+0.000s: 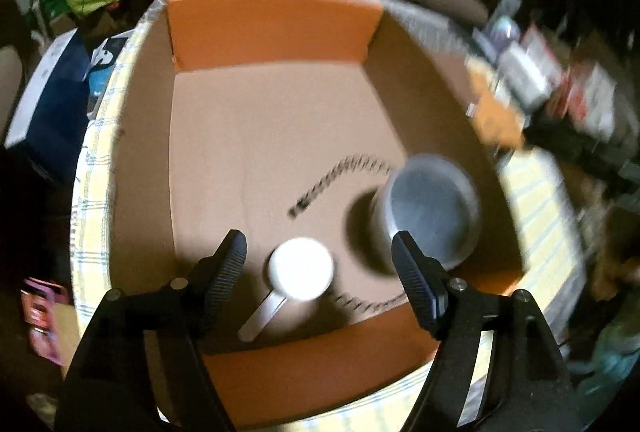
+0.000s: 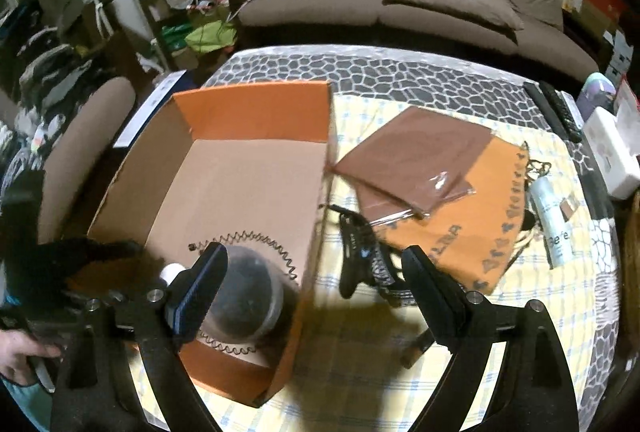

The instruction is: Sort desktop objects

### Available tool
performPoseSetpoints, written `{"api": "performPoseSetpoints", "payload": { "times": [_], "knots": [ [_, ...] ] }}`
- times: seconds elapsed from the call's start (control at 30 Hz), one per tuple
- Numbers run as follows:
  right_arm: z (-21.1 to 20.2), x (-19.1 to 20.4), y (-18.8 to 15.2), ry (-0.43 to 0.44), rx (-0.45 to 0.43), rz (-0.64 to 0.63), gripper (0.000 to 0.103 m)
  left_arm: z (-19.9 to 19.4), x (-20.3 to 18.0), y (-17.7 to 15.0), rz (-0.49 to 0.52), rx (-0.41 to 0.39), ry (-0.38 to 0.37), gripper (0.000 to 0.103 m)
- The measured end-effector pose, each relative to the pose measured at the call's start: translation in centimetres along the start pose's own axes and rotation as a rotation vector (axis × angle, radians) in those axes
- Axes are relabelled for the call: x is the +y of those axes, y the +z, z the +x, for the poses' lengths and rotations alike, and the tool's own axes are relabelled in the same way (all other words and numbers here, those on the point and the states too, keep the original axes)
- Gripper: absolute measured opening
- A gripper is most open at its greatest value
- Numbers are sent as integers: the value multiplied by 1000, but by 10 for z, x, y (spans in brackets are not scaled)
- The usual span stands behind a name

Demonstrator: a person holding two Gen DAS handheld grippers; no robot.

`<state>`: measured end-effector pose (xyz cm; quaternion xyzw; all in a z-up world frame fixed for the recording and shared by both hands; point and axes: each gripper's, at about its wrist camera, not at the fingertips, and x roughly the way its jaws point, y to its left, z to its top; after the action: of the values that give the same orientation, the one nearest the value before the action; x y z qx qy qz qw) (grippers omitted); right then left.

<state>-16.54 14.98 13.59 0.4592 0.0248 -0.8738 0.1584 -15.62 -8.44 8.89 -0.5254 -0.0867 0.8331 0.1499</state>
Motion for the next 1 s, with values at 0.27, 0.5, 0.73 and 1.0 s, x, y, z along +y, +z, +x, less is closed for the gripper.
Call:
{"api": "performPoseSetpoints", "payload": {
  "times": [0.27,0.5,0.73,1.0],
  "knots": [
    [-10,-24,-4,-21,-13,32,91,-29,-6,9,-48,-107,-41,83],
    [-16,-64,-15,-36,-4,96,103,-24,-33,15,-87,-140,-70,103],
    [-18,-113,-32,-110,15,174,103,-18,-84,18,-26,-168,-103,103],
    [-39,-176,-50,-133,-8,313,103,-2,-164,7,141,-172,-128,103]
  ]
}}
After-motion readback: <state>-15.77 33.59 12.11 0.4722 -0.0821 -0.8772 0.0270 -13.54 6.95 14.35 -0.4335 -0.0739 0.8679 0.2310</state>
